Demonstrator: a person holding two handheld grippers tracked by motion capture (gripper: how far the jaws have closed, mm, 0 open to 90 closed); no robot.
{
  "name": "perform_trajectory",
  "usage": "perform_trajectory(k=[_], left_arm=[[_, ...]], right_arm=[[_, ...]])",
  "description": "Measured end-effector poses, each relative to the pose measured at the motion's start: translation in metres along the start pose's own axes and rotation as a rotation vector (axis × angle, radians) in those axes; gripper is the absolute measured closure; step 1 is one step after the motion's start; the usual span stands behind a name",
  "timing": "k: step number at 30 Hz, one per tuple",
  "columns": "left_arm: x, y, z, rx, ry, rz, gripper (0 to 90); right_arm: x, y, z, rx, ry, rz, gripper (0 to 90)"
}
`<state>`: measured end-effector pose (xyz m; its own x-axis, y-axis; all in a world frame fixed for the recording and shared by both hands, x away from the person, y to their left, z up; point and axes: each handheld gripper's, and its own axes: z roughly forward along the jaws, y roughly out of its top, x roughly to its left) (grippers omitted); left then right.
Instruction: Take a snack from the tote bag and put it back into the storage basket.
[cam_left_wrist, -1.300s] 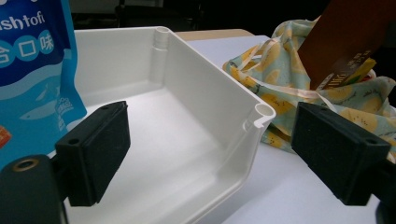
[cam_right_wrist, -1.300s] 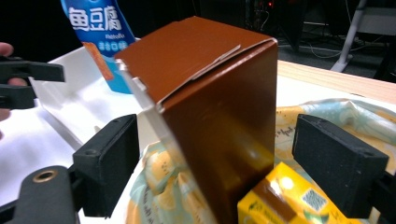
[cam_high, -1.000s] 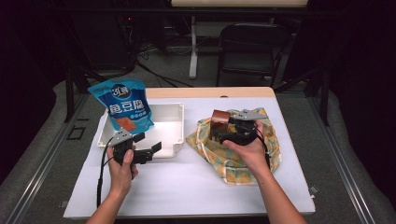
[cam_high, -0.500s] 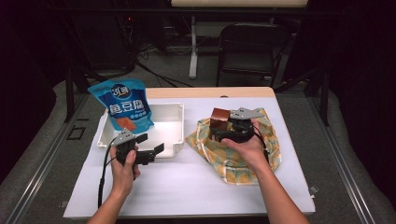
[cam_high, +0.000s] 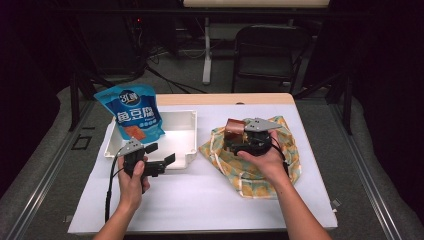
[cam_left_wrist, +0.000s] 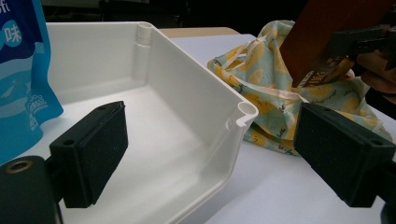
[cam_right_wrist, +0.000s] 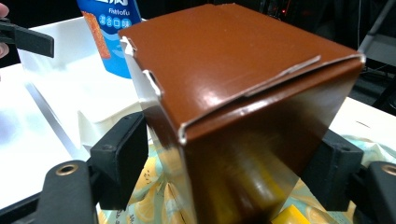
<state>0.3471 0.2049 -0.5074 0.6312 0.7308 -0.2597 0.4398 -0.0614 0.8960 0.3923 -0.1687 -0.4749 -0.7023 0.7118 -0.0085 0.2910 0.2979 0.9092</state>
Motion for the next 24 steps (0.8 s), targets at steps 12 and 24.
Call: perform_trajectory(k=[12,24], left_arm=[[0.0002,-0.0003,0.0018,0.006,0.000,-0.007,11.2],[-0.0034,0.0016,0.0021,-0.005,-0.002,-0.006,11.7]], right_arm=[[-0.0028,-0.0014,-0.0020,-0.019,0.016,0.024,24.0],[-0.0021,0.0042,-0.0060,-0.042,0.000,0.044,24.5]])
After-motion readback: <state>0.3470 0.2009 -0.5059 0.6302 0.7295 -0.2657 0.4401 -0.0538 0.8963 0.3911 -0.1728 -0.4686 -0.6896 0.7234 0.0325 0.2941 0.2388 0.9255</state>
